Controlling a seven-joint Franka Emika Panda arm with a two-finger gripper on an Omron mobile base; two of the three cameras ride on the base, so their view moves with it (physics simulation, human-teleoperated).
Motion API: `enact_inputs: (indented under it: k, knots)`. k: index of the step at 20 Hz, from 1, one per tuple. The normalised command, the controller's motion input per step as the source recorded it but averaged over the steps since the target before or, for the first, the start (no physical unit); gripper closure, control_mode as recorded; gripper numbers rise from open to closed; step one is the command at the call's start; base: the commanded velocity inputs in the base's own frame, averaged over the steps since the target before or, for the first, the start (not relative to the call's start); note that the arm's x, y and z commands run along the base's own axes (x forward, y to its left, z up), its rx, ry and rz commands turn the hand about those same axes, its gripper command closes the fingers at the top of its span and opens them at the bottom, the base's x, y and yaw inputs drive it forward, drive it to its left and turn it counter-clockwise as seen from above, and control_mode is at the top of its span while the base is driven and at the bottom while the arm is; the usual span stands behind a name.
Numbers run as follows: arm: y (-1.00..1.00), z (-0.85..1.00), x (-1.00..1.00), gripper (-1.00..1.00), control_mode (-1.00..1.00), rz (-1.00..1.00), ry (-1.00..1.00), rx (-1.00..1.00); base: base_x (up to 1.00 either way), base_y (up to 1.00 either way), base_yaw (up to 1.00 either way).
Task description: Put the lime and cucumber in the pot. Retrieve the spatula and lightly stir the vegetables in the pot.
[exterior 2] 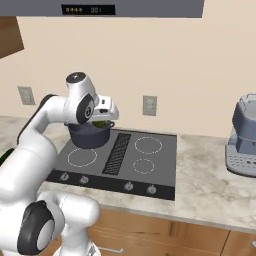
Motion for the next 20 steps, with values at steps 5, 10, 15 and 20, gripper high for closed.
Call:
enact_inputs:
  k: [5, 10, 15, 20]
  knots:
    - [0.97, -0.02, 0.02, 1.0, -1.0, 0.09, -0.07, 0.0, 0.0, 0.0, 0.0]
    - [0.71, 0.0, 0.05, 1.0, -1.0, 0.32, 0.0, 0.0, 0.0, 0.0, 0.0]
    - [0.12, 0.0, 0.2, 1.0, -1.0, 0.19, 0.0, 0.0, 0.0, 0.0, 0.0]
    - [0.0, 0.0, 0.51, 1.0, -1.0, 0.0, 0.0, 0.0, 0.0, 0.0, 0.0]
